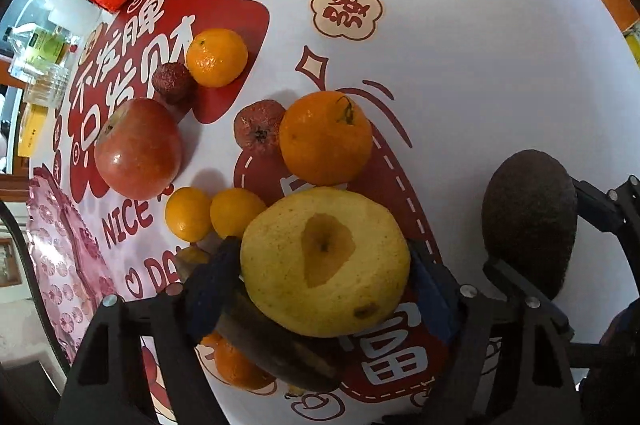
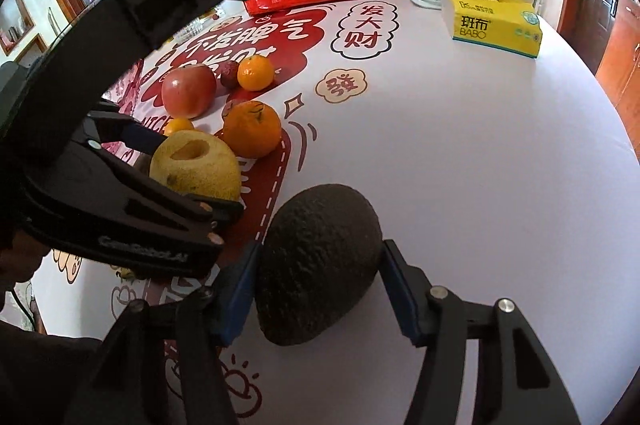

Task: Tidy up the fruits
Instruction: 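Close the left tool on the yellow pear while the right tool grasps the avocado, then lift and carry the pear with the left tool while the right tool carries the avocado to the pink bowl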

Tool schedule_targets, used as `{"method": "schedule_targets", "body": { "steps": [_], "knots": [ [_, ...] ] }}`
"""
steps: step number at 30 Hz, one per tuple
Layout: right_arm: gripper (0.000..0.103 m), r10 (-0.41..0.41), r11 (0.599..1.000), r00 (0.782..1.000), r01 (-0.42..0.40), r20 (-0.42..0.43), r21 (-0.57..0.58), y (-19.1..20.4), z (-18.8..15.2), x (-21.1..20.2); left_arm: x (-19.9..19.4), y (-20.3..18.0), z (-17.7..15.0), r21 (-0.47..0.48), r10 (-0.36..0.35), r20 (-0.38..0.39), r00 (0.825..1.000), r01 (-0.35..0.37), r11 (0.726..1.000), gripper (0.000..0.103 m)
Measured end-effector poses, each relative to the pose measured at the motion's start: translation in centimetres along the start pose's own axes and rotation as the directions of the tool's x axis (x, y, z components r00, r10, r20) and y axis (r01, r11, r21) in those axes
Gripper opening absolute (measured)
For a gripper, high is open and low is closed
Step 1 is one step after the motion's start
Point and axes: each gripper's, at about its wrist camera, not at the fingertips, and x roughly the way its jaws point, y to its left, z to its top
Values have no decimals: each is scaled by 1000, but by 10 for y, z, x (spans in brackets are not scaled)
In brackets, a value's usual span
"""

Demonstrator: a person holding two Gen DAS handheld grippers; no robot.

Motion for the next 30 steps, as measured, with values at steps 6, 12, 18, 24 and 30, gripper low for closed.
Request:
{"method": "schedule_targets", "body": {
  "steps": [6,12,18,24,30],
  "knots": [
    [59,-5,1000,1000,5,-1,9,2,-2,-5,0,2,-2,-9,-25,12,1000,25,1000,74],
    [58,-30,999,999,30,-14,17,6,-5,-8,-13,6,-6,-19,-74,60,995,76,997,74],
    [58,-52,997,998,53,-28,49,9,-11,-15,-41,11,-19,-28,-105,146,984,110,994,74],
    [58,-51,994,999,53,-17,93,20,-16,-32,-74,22,-46,-38,-122,240,963,135,990,74],
    [58,-36,990,999,34,10,133,37,-20,-51,-103,41,-80,-67,-117,314,942,145,987,74]
  ]
}}
